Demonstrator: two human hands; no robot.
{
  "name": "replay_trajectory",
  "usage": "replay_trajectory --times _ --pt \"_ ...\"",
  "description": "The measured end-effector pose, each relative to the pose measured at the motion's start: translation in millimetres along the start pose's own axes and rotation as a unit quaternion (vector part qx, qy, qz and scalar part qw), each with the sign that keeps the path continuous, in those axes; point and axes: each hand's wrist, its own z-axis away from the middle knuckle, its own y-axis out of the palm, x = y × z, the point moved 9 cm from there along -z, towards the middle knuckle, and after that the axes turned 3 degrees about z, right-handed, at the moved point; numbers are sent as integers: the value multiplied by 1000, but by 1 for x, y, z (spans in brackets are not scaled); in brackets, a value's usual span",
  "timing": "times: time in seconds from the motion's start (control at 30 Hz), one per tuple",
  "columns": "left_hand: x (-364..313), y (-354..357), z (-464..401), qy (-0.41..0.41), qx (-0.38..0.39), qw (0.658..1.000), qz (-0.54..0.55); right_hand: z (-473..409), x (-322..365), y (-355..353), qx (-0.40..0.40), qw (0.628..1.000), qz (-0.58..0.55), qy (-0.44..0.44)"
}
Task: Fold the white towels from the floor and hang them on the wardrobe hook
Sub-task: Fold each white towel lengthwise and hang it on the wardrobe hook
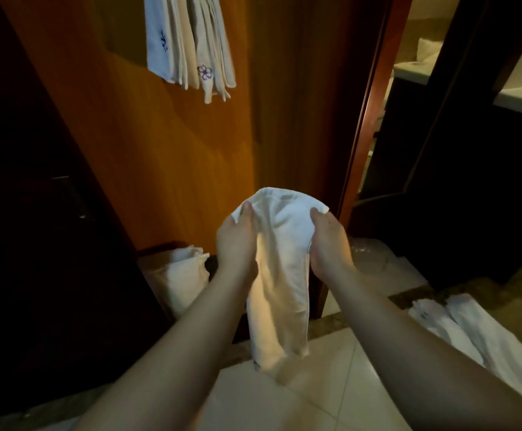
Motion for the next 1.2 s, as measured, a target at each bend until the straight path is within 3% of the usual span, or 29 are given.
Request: replay_trajectory --times 0.13,0.27,0.37,0.5,0.57,0.77,0.9,1.1,1.2 --pt "12 7 25 -21 14 999 -25 34 -7 24 61 998 -9 -15" --pt "8 11 36 26 57 995 -81 47 -5 31 105 994 -19 -36" --pt "16 16 40 0 100 994 -47 45 -7 32 119 991 -51 -21" --pt "22 6 37 -57 71 996 11 41 -8 28 102 980 -162 49" --pt "20 6 38 -69 73 994 40 41 -4 27 94 981 -160 47" --pt "14 19 44 -51 143 988 39 53 10 33 133 989 -41 -53" --pt "5 30 48 -7 215 976 -39 59 17 36 161 981 15 -104" --pt "-1 38 47 -43 323 943 -61 58 15 50 300 940 118 -113" --pt "-10 40 44 -34 354 926 -125 57 18 49 266 920 240 -158"
